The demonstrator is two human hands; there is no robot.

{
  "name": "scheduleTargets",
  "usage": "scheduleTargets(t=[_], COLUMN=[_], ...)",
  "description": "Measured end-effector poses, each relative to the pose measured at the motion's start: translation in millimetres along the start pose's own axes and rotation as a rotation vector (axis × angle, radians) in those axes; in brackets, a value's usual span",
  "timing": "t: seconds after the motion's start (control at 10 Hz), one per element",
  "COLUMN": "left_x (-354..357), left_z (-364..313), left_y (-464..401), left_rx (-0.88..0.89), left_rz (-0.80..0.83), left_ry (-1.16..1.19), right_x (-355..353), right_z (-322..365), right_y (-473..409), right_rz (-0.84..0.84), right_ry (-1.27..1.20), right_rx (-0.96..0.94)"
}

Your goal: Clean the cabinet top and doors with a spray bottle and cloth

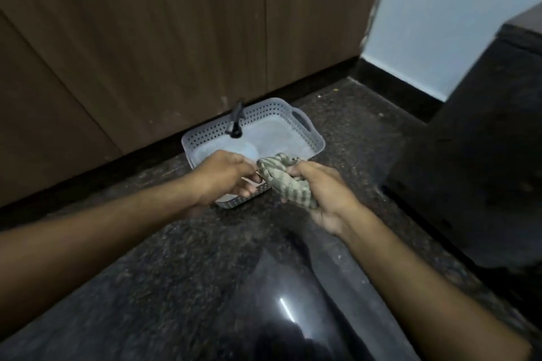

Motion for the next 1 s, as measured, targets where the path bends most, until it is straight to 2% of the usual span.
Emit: scheduleTargets(t=[0.2,0.3,0.5,0.6,0.8,0.9,1.0], left_x=[-3,15,40,39,46,52,51], left_z=[20,10,7,18,19,18,6], left_y=[-34,-60,-107,-123,-147,-153,-150], left_rx=[-0.016,0.044,0.041,0.025,0.089,0.181,0.256], left_rz=[-0.014,-0.021,-0.032,-0.032,-0.03,-0.025,-0.016], left_ry=[-0.133,-0.082,-0.079,-0.107,-0.23,-0.337,-0.437], right_x=[12,11,22,25,-1,-4,6], right_z=[16,47,50,35,-21,-18,26], right_y=[-68,-102,-168,-195,-210,-209,-198], right_rz=[-0.123,-0.18,-0.123,-0.066,0.083,0.109,0.011], right_ry=[0.43,0.645,1.117,1.325,1.853,1.874,1.787], right_rx=[-0.167,-0.309,-0.398,-0.354,-0.002,-0.007,-0.331])
Point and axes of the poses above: each hand's wrist, its own y-axis away from the middle knuckle, its own x-axis out of the palm, z = x × y, the point moved 10 cm from there along -y, towards the middle knuckle
